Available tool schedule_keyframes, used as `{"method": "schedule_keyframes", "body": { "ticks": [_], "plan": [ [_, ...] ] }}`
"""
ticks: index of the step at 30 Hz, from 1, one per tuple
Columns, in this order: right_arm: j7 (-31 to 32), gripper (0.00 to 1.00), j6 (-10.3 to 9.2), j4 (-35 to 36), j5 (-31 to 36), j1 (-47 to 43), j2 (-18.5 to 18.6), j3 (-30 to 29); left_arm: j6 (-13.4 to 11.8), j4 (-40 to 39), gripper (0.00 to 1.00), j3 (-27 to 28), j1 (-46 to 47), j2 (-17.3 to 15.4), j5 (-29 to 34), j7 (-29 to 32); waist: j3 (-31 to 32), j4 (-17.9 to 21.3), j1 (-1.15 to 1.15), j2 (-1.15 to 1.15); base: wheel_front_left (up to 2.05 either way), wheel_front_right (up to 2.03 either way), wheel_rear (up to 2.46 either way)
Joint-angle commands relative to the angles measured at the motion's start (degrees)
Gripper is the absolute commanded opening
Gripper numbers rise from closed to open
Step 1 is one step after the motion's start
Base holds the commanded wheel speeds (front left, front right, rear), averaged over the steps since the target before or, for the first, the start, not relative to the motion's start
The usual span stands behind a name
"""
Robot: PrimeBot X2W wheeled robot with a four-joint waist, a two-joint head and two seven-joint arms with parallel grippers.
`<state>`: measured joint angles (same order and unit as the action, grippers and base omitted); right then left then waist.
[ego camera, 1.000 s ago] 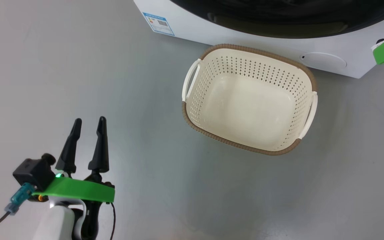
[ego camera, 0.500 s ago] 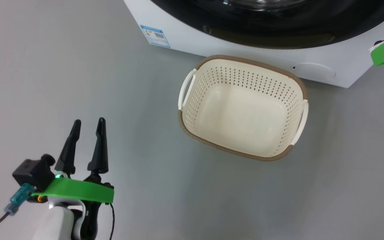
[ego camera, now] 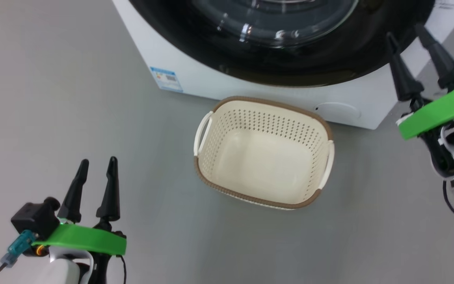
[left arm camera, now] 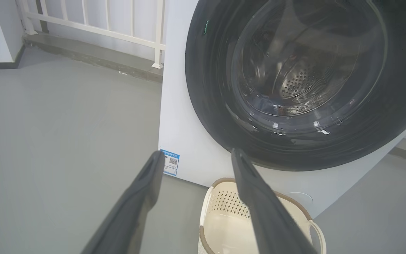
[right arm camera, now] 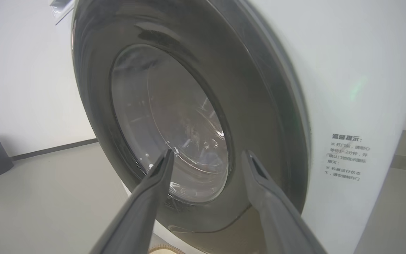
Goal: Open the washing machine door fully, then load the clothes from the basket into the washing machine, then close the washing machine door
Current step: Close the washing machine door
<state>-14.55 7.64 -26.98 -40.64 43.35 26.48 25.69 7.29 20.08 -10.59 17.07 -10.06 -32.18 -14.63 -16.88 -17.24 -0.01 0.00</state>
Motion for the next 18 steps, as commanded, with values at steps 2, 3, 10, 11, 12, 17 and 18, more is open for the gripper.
{"method": "schedule_keyframes", "body": {
  "ticks": [2,3,10,11,12,17,18],
  "plan": [
    [-0.45,1.0,-0.15,2.2,1.19,-3.06,0.07,0.62,0.2,-0.77,1.0,2.43,-0.72,-2.4,0.54,-0.37,3.76,3.67,0.01,0.0,0.0,0.0,0.0],
    [-0.45,1.0,-0.15,2.61,1.31,-3.83,0.05,0.53,0.2,-0.72,1.0,2.51,-1.03,-2.58,0.58,-0.37,4.39,4.34,0.01,0.0,0.0,0.0,0.0],
    [-0.45,1.0,-0.15,5.4,1.47,-9.34,-0.74,-1.29,0.2,-0.53,1.0,3.01,-2.72,-3.46,0.97,-0.37,8.33,8.59,0.01,0.0,0.0,0.0,0.0],
    [-0.45,1.0,-0.15,5.76,1.65,-10.17,-0.89,-1.44,0.2,-0.55,1.0,3.15,-2.96,-3.51,1.04,-0.37,8.82,9.16,0.01,0.0,0.0,0.0,0.0],
    [-0.45,1.0,-0.15,6.05,1.92,-10.98,-1.03,-1.47,0.2,-0.6,1.0,3.28,-3.22,-3.55,1.13,-0.37,9.28,9.71,0.01,0.0,0.0,0.0,0.0],
    [-0.45,1.0,-0.15,7.67,2.91,-14.39,-2.43,-2.83,-0.12,-1.23,1.0,4.13,-4.38,-3.51,1.38,-0.37,10.84,12.44,0.01,0.0,0.0,0.0,0.0],
    [-0.45,1.0,-0.15,7.98,3.07,-15.07,-2.72,-3.27,-0.1,-1.29,1.0,4.1,-4.53,-3.51,1.18,-0.37,11.07,12.92,0.01,0.0,0.0,0.0,0.0]
  ]
}}
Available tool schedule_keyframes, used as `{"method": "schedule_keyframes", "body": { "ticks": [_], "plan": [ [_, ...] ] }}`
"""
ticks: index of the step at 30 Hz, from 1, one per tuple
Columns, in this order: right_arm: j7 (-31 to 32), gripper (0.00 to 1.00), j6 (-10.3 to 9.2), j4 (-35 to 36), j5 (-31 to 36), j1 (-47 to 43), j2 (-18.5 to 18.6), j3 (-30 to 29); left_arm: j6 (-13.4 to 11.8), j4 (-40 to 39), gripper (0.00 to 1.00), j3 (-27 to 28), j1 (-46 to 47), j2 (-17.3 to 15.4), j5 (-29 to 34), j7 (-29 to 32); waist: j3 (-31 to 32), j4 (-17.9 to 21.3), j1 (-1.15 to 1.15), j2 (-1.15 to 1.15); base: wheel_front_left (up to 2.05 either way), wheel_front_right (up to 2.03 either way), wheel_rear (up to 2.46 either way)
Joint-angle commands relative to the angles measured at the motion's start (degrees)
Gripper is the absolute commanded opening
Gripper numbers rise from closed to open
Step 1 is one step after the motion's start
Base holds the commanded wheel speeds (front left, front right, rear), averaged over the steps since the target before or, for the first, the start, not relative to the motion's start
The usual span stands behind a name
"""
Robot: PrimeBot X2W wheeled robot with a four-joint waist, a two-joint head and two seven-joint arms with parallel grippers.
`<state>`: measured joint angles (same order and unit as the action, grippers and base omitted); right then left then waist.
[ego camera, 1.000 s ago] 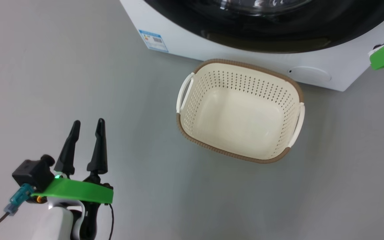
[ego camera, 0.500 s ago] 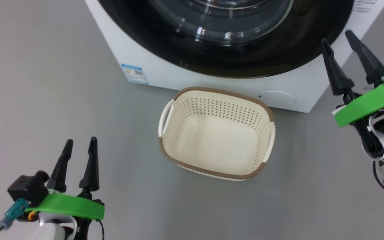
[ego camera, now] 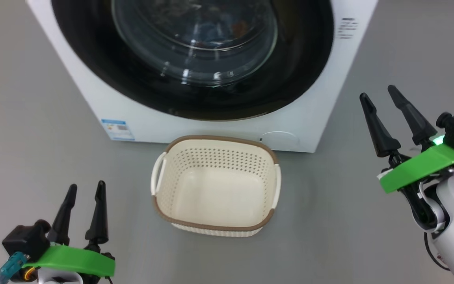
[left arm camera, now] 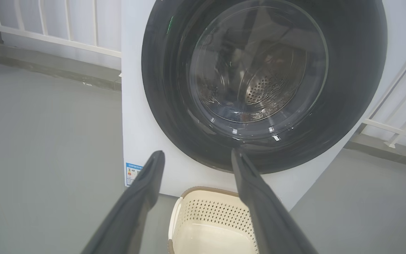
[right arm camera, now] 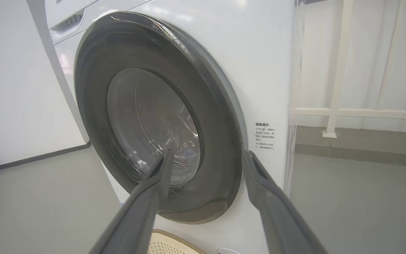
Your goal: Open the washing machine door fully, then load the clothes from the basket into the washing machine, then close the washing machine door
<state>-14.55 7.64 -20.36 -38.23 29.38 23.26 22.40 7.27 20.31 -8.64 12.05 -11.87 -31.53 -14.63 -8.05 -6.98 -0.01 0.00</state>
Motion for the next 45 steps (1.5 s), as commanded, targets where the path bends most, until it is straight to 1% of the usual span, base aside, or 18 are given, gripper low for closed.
{"method": "schedule_keyframes", "body": {
  "ticks": [1,5,11,17,23,31,45],
  "plan": [
    [-0.45,1.0,-0.15,1.67,0.83,-1.81,0.25,-0.4,-0.06,-1.6,1.0,2.15,0.37,-1.7,0.24,-0.37,2.46,3.1,0.01,0.0,0.0,0.0,0.0],
    [-0.45,1.0,-0.15,2.38,1.13,-3.83,-0.36,-1.66,-0.22,-1.94,1.0,2.18,-0.03,-1.75,-0.13,-0.25,3.1,4.22,0.01,0.0,0.0,0.0,0.0],
    [-0.45,1.0,-0.15,3.28,1.47,-6.98,-1.07,-1.78,-0.88,-3.18,1.0,2.79,-1.35,-1.68,-1.39,0.38,4.7,6.18,0.01,0.0,0.0,0.0,0.0],
    [-0.45,1.0,-0.15,3.52,1.09,-10.02,-1.76,-3.32,-1.52,-4.4,1.0,2.85,-2.67,-1.75,-1.78,0.65,6.02,7.2,0.01,0.0,0.0,0.0,0.0],
    [-0.45,1.0,-0.15,4.16,1.46,-12.95,-2.19,-5.36,-1.91,-5.63,1.0,2.61,-3.55,-1.86,-1.83,0.72,6.3,7.62,0.01,0.0,0.0,0.0,0.0],
    [-0.45,1.0,-0.15,3.41,4.25,-15.25,-2.6,-7.64,-2.34,-6.56,1.0,2.12,-3.99,-2.05,-1.92,1.06,6.32,7.63,0.01,0.0,0.0,0.0,0.0],
    [-0.45,1.0,-0.15,3.08,5.55,-15.61,-3.26,-8.06,-2.58,-6.8,1.0,1.58,-3.9,-2.32,-2.29,1.16,6.23,7.26,0.01,0.0,0.0,0.0,0.0]
  ]
}}
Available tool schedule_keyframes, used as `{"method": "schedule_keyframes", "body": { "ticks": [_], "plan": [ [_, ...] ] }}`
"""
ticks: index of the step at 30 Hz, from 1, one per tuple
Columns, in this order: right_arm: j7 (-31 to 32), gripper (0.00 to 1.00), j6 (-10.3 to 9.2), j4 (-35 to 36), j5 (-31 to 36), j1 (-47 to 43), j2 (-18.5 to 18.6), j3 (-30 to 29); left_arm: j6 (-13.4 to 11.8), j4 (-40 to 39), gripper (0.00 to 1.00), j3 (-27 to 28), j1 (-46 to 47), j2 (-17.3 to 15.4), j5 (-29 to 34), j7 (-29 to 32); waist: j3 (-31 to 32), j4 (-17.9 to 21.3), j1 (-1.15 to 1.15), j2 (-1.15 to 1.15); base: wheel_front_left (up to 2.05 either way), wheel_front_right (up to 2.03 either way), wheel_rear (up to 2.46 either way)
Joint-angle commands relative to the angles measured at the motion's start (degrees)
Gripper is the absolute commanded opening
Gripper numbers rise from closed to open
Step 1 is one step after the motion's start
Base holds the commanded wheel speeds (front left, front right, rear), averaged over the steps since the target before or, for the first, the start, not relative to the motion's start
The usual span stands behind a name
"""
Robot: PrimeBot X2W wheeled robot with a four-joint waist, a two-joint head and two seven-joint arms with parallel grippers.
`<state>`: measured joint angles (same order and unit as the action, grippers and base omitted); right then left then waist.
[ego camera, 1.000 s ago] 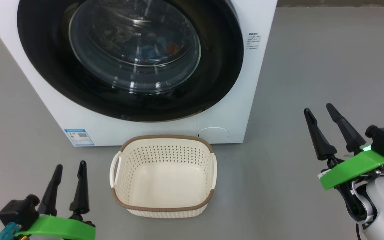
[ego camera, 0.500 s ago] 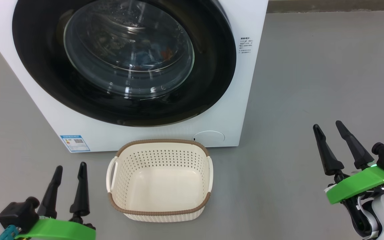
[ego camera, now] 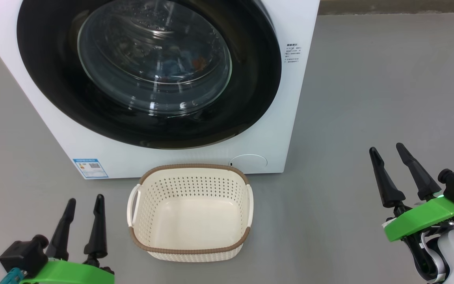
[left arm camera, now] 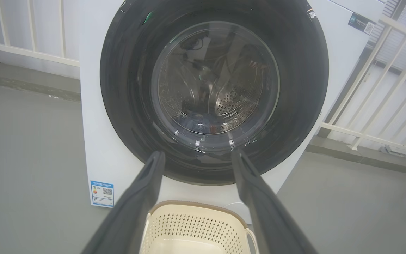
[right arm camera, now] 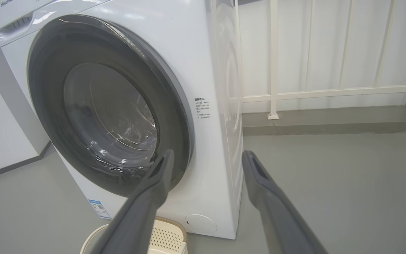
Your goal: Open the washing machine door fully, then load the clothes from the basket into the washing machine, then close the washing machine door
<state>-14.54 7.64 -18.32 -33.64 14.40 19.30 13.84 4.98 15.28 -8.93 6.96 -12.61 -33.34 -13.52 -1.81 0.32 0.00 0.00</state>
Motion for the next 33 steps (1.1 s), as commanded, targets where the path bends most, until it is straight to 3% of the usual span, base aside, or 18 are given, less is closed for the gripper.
{"method": "schedule_keyframes", "body": {
  "ticks": [1,33],
  "plan": [
    [-0.46,1.0,-0.15,1.0,0.98,-0.64,0.7,0.52,-0.3,-1.74,1.0,1.85,1.21,-1.6,-0.52,0.03,-0.01,-0.06,0.0,0.0,0.0,0.0,0.0],
    [-0.46,1.0,-0.15,0.11,1.58,-0.76,0.04,0.88,-0.69,-2.1,1.0,1.03,1.74,-2.25,-1.08,-0.03,-0.12,0.21,0.0,0.0,0.0,0.0,0.0]
  ]
}}
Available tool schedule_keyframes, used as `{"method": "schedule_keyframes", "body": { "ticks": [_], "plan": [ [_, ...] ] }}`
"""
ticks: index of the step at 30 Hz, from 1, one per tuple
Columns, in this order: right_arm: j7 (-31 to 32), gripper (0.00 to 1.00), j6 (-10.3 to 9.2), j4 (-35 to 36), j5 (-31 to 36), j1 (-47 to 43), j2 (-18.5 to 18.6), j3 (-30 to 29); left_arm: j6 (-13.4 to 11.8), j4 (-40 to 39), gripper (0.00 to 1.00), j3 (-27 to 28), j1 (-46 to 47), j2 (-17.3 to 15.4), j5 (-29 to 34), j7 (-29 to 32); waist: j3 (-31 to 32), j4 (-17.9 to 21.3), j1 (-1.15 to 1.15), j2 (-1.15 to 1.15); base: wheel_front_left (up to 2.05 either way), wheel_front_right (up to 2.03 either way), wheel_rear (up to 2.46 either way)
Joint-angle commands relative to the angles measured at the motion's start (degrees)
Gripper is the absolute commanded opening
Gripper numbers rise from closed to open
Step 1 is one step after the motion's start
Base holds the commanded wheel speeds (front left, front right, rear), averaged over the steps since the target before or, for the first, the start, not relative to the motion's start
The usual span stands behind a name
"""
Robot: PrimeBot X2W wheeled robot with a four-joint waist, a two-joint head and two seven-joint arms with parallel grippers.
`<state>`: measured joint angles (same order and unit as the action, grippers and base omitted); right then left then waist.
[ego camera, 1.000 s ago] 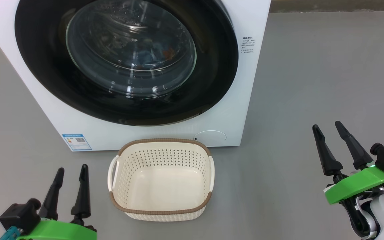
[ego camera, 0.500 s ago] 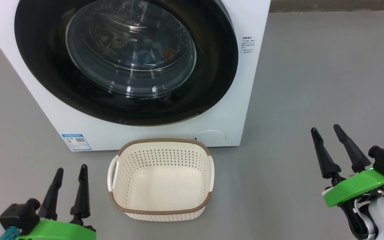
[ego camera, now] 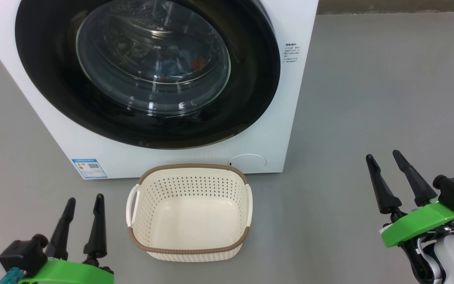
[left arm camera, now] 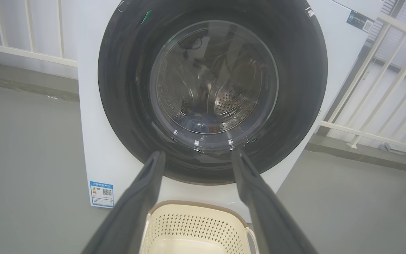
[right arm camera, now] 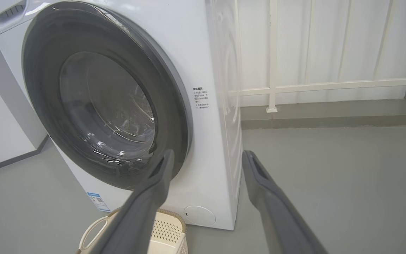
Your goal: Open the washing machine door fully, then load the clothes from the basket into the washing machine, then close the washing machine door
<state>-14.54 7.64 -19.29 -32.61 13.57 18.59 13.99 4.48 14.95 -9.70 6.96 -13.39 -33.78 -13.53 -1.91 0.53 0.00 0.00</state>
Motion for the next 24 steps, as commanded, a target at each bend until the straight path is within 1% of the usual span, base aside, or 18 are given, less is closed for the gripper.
{"method": "schedule_keyframes", "body": {
  "ticks": [1,5,8,12,14,17,24],
  "plan": [
    [0.0,0.0,0.0,0.0,0.12,0.0,-0.02,0.02,0.01,-0.12,0.0,0.01,0.01,0.0,-0.09,0.0,-0.02,0.0,0.0,0.0,0.0,0.0,0.0],
    [0.13,0.0,0.0,-2.18,0.11,-1.73,-1.85,0.85,0.01,1.87,0.0,-0.36,-1.27,1.44,-0.18,0.02,-0.03,0.0,0.0,0.0,0.0,0.0,0.0],
    [0.56,0.0,0.0,-2.23,-1.18,-2.15,-2.36,0.52,0.08,2.05,0.0,-0.03,-1.44,1.82,-1.4,0.46,0.02,-0.01,0.01,0.0,0.0,0.0,0.0],
    [1.21,0.0,-0.01,-1.92,-3.13,-2.39,-2.77,-0.14,0.17,1.9,0.0,0.51,-1.48,2.11,-3.27,1.12,0.2,-0.03,0.13,0.0,0.0,0.0,0.0],
    [1.37,0.0,-0.01,-1.86,-3.6,-2.45,-2.87,-0.3,0.2,1.87,0.0,0.64,-1.49,2.18,-3.72,1.28,0.22,-0.03,0.12,0.0,0.0,0.0,0.0],
    [1.85,0.0,-0.01,-1.72,-5.05,-2.56,-3.18,-0.79,0.27,1.84,0.0,1.03,-1.46,2.39,-5.12,1.75,0.17,-0.04,0.02,0.0,0.0,0.0,0.0],
    [2.99,0.0,-0.02,-1.33,-8.43,-2.79,-3.91,-1.95,0.44,1.7,0.0,1.95,-1.36,2.89,-8.38,2.86,0.23,-0.07,0.0,0.0,0.0,0.0,0.0]
  ]
}}
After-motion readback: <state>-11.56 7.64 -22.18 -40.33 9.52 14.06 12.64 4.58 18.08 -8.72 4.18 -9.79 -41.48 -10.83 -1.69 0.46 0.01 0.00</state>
